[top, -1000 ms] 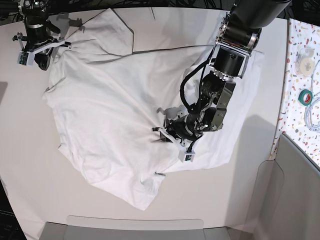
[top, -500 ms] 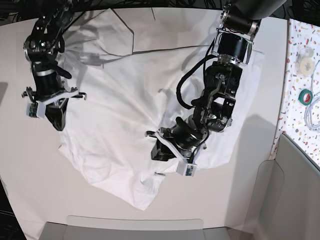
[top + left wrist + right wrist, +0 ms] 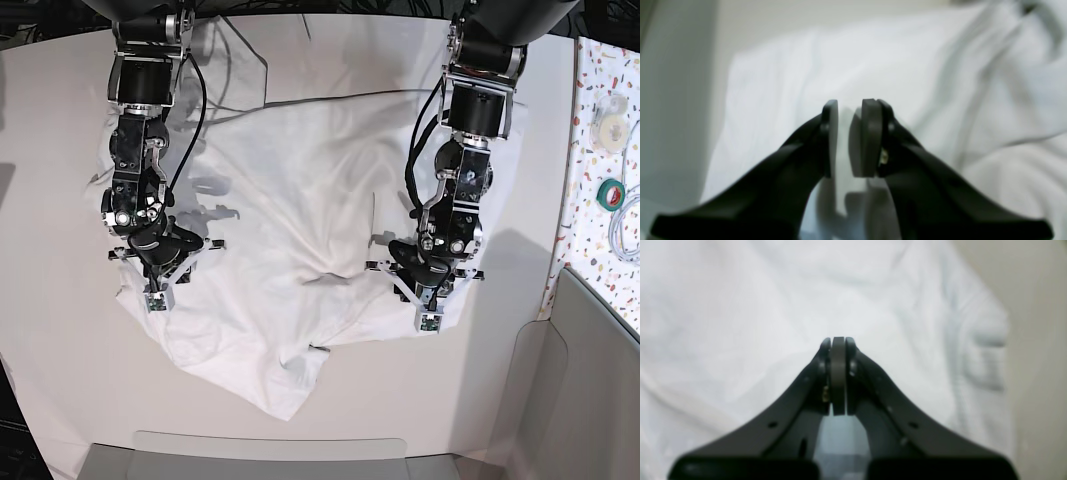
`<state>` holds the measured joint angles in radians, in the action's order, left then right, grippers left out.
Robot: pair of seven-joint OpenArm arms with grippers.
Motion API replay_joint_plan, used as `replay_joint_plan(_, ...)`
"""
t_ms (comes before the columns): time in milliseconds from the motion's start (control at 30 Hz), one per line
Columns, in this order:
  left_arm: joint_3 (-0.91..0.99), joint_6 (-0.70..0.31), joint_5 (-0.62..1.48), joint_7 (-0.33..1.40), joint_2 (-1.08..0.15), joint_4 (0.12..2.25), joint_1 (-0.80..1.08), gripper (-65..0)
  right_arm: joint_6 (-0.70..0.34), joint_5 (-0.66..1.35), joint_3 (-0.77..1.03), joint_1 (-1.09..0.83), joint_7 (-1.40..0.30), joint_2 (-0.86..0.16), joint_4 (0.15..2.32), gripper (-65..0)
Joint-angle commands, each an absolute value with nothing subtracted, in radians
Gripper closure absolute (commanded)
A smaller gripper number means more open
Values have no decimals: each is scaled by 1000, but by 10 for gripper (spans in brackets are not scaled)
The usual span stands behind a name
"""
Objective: Layout the t-shirt on the table in an organized manner, then fold the t-shirt properly
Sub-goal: 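Pull the shirt with both grippers, drawing the fabric apart to spread it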
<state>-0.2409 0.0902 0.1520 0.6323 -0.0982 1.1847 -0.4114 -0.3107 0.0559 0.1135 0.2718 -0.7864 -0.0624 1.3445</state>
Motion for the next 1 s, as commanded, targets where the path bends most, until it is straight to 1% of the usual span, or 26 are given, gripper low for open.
replay_joint_plan(0, -237, 93, 150, 559, -99, 1162, -484, -115, -314, 59, 113, 297, -766, -67, 1345, 0)
replay_joint_plan(233, -237, 93, 148, 341, -97, 800, -621, -113, -314, 59, 116, 228, -769, -77, 1340, 0)
replay_joint_plan(300, -237, 93, 148, 306, -97, 694, -650, -113, -314, 59, 117, 197, -769, -104, 1340, 0)
replay_joint_plan(400, -237, 105, 148, 292, -101, 602, -671, -113, -314, 59, 117, 154, -769, -133, 1340, 0)
replay_joint_plan(567, -240, 272, 145, 289, -131, 568, -676, -115, -314, 62, 122, 85, -766, -182, 1340, 0)
replay_joint_plan(633, -240, 318, 145, 289, -148, 568, -677, -115, -315, 64, 173, 56, -766, -189, 1340, 0)
replay_joint_plan(800, -239, 390, 147, 288, -189, 567, -688, -115, -318, 64, 315, 8, -766, -182, 1340, 0)
replay_joint_plan(867, -239, 412, 148, 288, -196, 567, -707, -115, -318, 64, 343, 2, -766, -182, 1340, 0)
replay_joint_plan(967, -237, 417, 150, 277, -193, 573, -711, -115, -318, 64, 344, 1, -766, -182, 1340, 0)
